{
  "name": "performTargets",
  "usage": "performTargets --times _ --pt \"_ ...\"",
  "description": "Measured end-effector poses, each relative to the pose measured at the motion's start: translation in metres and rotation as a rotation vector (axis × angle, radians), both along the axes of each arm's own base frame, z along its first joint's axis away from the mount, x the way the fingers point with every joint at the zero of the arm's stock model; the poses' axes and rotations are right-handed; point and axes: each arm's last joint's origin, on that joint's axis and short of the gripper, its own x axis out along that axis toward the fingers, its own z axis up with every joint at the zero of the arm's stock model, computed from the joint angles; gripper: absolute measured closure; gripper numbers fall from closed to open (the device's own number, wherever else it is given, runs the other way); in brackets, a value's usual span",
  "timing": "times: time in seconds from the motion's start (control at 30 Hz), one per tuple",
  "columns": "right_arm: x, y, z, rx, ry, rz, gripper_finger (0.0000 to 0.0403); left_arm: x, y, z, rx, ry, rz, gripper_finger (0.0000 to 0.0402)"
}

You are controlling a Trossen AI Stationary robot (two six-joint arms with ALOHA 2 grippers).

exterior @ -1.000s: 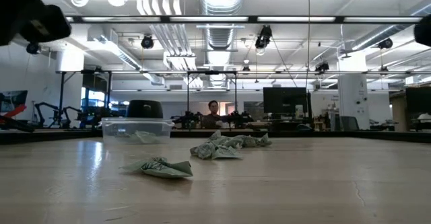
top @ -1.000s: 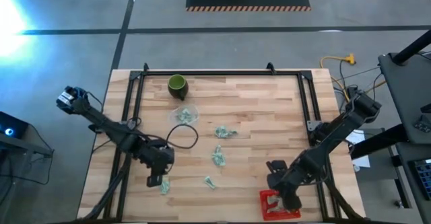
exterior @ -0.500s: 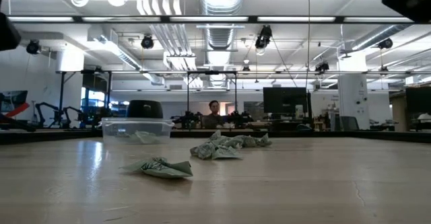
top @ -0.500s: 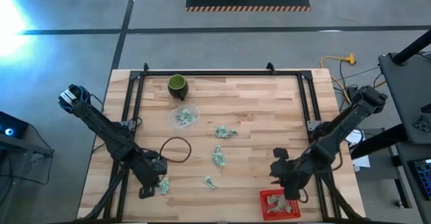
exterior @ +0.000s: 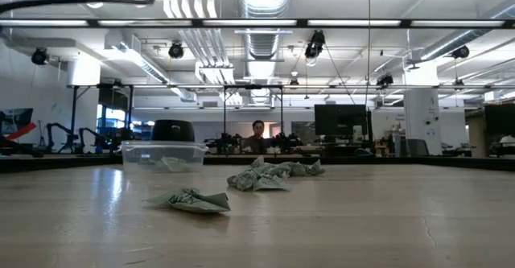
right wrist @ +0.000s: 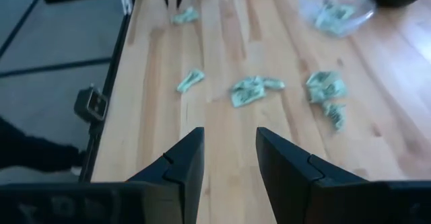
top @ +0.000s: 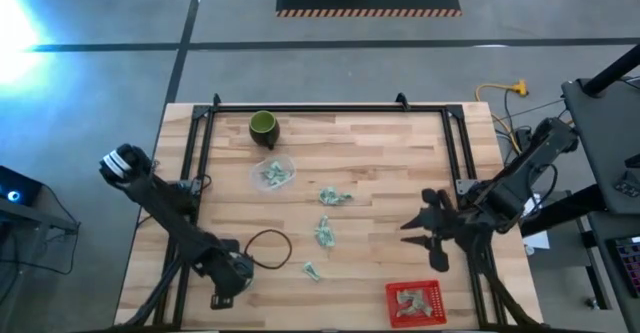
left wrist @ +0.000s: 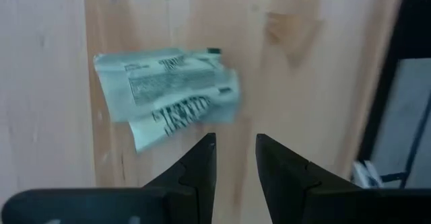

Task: Pick and place items into bin
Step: Put the green stevia packet into the transparent bin

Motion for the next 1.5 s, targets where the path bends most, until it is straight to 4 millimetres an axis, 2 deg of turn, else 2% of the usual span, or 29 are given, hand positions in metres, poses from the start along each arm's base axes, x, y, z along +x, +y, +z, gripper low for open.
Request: performTargets --times 0.13,0.23,0.4,0.6,0.87,1.07,1.33,1.5 --pt "-0.005 -0.006 0.007 -0.009 -0.040 -0.008 0.0275 0.004 -0.004 -0.016 0.044 0.043 0.004 0.0314" --pt "-0.007 -0.008 0.010 -0.008 -0.056 -0.005 0.0277 0.005 -0.005 -0.020 0.053 0.057 0.005 0.0314" --pt "-0.009 -0.010 0.012 -0.017 -0.072 -0.018 0.0280 0.010 0.001 -0.018 0.049 0.041 0.034 0.0314" --pt "-0.007 -0.012 0.011 -0.024 -0.071 -0.031 0.0282 0.029 0.013 -0.015 0.074 -0.087 0.047 0.0314" --pt "-0.006 -0.012 0.011 -0.023 -0.071 -0.033 0.0287 0.064 0.051 -0.014 0.147 -0.225 0.133 0.0314" --pt "-0.006 -0.012 0.011 -0.016 -0.070 -0.037 0.0287 0.079 0.078 -0.013 0.147 -0.219 0.211 0.0314" --pt "-0.006 -0.012 0.011 -0.022 -0.070 -0.039 0.0291 0.079 0.078 -0.009 0.087 -0.216 0.186 0.0314" --pt "-0.007 -0.014 0.010 -0.053 -0.061 -0.051 0.0290 0.081 0.077 -0.006 0.187 -0.292 0.107 0.0314"
